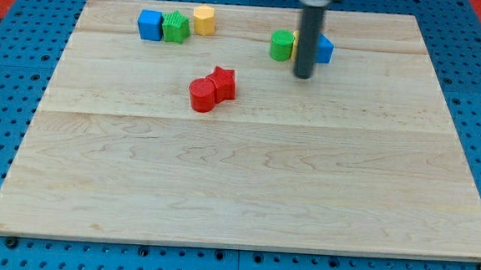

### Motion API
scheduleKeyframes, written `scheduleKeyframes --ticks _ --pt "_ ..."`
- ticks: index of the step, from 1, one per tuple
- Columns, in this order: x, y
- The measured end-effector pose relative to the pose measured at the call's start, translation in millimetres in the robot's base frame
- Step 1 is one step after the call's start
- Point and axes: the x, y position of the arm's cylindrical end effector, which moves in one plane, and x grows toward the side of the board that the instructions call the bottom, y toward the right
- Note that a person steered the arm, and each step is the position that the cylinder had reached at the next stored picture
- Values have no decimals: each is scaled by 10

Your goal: Push the green circle into the yellow hexagon

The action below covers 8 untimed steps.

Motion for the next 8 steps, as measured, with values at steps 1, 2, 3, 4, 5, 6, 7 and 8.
scheduleKeyframes --ticks 1,2,3,4,5,6,7,8 --pt "-215 26" --pt "-470 -37" --pt "-612 -181" --pt "-732 -485" --pt "-740 -777" --pt "-401 -754" --pt "-164 -776" --pt "-88 -900"
